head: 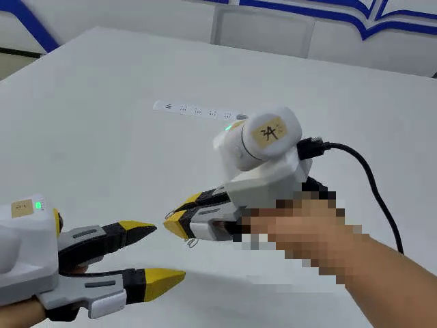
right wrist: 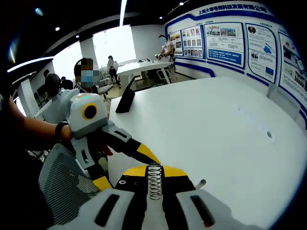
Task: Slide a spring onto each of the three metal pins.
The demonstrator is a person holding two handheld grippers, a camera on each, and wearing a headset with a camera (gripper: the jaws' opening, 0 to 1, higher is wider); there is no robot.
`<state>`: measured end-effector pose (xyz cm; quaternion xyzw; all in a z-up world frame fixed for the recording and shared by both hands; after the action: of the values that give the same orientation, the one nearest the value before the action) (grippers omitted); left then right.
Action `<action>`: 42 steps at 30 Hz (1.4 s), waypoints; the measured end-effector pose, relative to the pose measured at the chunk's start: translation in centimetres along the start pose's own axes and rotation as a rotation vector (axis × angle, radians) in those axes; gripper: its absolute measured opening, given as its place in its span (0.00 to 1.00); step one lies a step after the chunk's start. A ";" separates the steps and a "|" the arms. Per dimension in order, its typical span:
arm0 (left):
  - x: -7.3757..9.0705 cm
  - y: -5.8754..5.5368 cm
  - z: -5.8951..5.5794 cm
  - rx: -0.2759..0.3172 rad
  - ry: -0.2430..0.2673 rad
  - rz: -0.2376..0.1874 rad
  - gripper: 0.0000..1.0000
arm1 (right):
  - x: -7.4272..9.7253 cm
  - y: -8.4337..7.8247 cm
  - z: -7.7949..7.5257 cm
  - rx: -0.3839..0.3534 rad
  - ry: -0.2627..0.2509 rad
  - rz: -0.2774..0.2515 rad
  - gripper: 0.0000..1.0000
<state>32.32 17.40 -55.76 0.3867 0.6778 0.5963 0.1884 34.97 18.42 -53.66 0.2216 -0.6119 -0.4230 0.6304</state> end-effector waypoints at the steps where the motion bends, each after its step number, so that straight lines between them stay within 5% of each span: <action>1: 0.0 0.1 -0.1 0.005 -0.002 -0.006 0.54 | 0.0 0.1 0.1 -0.002 0.001 -0.008 0.11; 10: -0.1 0.6 -0.4 0.026 -0.016 -0.022 0.45 | 0.1 1.2 1.4 -0.042 0.054 -0.071 0.11; 26: 0.0 2.1 -0.4 0.064 -0.034 -0.074 0.22 | 0.2 2.0 2.2 -0.035 0.067 -0.108 0.11; 42: -0.1 2.4 -0.2 -0.029 -0.026 -0.072 0.12 | 1.0 1.8 1.9 -0.022 0.047 -0.110 0.11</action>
<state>32.93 17.20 -53.46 0.3671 0.6801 0.5937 0.2240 33.54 19.01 -51.36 0.2580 -0.5792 -0.4583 0.6229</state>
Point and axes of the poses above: the centre of the closed fingertips' face, and the gripper's own axes: x roughly backward along the fingers, z roughly to its left, y roughly out of its top, the point moved 1 cm from there along x, roughly backward along the fingers, and after that the axes turned 2 degrees about -x, right-handed, at the moved point
